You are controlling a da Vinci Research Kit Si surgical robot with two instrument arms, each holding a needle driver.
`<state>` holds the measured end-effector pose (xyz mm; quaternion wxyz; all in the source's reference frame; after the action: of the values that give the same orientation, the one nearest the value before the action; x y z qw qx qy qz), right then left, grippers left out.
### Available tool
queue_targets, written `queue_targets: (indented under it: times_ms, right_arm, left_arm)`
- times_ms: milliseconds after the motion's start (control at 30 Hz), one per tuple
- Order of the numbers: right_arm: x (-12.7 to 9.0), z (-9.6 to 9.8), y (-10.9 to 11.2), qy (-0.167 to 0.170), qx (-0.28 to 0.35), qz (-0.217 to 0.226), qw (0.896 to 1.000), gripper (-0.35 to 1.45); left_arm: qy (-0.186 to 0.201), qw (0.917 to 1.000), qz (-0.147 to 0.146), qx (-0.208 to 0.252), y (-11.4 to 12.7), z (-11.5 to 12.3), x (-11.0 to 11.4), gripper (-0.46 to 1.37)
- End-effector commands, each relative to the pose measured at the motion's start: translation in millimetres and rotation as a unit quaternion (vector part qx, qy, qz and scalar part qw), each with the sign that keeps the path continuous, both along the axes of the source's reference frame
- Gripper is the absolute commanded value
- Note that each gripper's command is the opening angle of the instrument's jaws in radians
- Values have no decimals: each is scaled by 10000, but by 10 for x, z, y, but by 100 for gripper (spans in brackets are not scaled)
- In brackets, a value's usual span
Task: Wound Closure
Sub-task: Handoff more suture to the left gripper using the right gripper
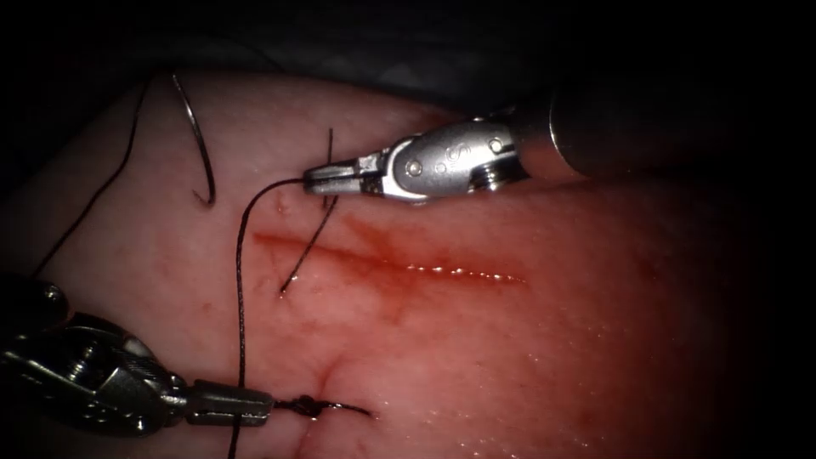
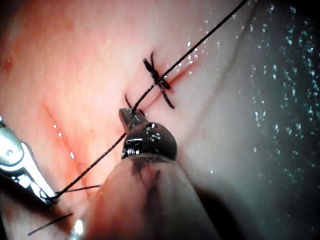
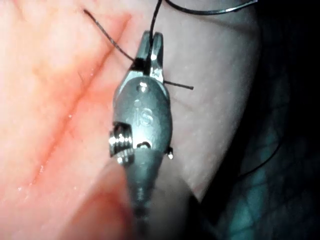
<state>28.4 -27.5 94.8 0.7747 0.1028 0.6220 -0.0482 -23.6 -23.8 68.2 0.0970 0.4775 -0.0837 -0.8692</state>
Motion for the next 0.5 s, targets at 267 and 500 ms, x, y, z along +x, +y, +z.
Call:
queue_targets:
  times_ms: [267, 500]
  right_arm:
    - [-3, -19, -17, 7, 172, -41, 9998, -35]
    - [-13, -36, -32, -2, 247, -47, 9997, -35]
  left_arm:
    - [60, 9997, -241, -12, 18, -6, 28, -35]
    - [66, 9994, -339, -39, 28, -10, 31, -35]
